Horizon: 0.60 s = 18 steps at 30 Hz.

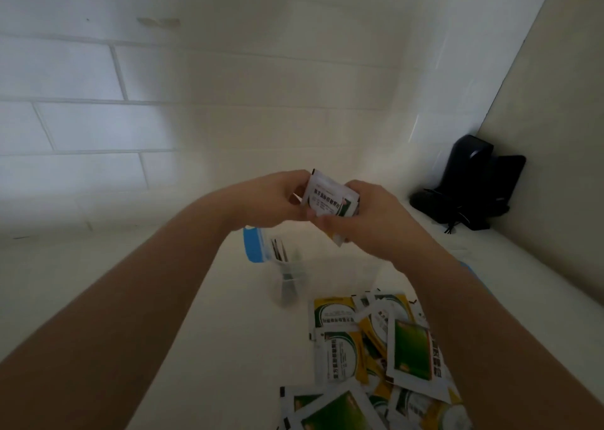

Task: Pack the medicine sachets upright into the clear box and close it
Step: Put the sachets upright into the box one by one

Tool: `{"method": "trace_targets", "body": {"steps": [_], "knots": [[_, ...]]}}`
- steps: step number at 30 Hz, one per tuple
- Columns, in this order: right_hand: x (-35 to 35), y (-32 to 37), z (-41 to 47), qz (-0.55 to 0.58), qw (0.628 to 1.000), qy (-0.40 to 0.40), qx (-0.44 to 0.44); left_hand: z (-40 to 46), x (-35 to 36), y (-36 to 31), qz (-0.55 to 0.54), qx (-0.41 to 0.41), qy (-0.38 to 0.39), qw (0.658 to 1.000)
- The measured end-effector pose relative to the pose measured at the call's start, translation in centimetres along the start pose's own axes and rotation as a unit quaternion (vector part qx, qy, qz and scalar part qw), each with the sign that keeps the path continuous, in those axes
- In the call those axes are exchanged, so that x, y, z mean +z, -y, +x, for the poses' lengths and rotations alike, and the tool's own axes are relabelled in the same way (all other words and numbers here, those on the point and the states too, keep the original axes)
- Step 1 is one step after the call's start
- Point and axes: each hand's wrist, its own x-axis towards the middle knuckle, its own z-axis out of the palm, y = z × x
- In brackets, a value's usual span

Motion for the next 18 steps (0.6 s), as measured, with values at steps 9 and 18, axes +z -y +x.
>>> {"method": "trace_targets", "body": {"steps": [9, 18], "knots": [[2.4, -2.9, 2.7, 0.067, 0.985, 0.112, 0.109, 3.3, 2.6, 2.1, 0.056, -0.071, 0.071, 0.993], [3.9, -2.9, 3.1, -0.127, 0.976, 0.164, 0.059, 3.6, 3.7, 2.7, 0.144, -0.059, 0.02, 0.988]]}}
